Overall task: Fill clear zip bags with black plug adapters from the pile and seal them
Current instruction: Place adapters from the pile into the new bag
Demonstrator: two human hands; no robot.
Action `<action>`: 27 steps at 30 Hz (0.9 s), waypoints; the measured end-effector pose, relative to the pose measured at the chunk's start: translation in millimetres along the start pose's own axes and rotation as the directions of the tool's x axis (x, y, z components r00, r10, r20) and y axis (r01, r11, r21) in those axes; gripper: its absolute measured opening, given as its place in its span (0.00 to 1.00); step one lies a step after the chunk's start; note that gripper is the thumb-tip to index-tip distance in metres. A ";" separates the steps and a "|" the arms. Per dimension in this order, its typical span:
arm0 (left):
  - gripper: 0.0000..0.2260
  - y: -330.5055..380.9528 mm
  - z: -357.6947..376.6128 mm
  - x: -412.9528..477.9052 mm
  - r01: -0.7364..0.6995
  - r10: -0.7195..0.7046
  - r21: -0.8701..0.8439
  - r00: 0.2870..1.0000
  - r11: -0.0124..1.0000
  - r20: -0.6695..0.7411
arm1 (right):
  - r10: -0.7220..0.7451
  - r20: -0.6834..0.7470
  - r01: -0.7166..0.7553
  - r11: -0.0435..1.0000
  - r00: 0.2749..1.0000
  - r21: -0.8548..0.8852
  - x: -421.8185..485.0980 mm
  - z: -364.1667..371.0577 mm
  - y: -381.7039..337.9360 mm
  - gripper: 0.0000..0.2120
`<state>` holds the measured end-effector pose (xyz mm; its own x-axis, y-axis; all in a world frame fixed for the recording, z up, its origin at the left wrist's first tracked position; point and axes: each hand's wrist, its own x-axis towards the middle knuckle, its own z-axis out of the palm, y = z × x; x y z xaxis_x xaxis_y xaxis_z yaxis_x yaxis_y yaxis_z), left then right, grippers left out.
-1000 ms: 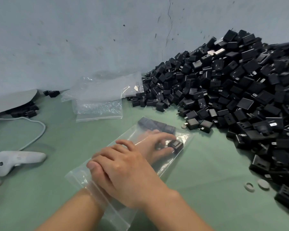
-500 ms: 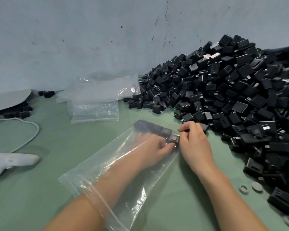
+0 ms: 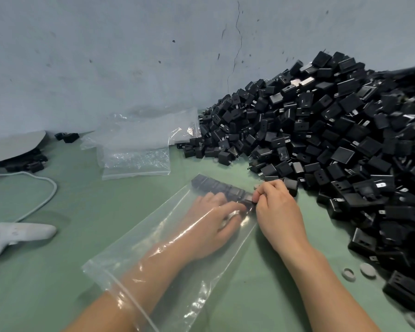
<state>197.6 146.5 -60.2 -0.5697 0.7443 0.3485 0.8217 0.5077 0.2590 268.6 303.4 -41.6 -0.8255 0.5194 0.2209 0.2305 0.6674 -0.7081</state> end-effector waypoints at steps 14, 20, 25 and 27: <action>0.16 -0.6 -29.5 -66.4 0.030 -0.005 -0.166 0.989 0.986 0.150 | 0.066 -0.070 -0.070 0.996 0.995 -0.047 -0.3 -12.4 6.7 0.16; 0.10 -9.8 -90.5 -121.8 -0.005 -0.005 -0.126 0.997 0.992 -0.080 | 0.033 -0.131 -0.041 0.997 0.991 -0.060 0.8 -14.4 9.3 0.13; 0.21 -55.9 -104.1 -157.7 0.267 -0.375 -0.366 0.889 0.892 -0.264 | 0.004 -0.206 -0.042 0.982 0.978 -0.181 8.2 -11.8 12.0 0.21; 0.16 -75.0 -98.9 -175.0 0.523 -0.725 -0.556 0.649 0.646 -0.233 | 0.052 -0.085 -0.070 0.972 0.995 -0.226 10.6 -7.1 14.2 0.29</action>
<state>234.1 -64.7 -51.6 -0.9687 0.0141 0.2479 0.2245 0.4760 0.8503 266.8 322.2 -44.5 -0.7655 0.5971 0.2398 0.3982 0.7323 -0.5524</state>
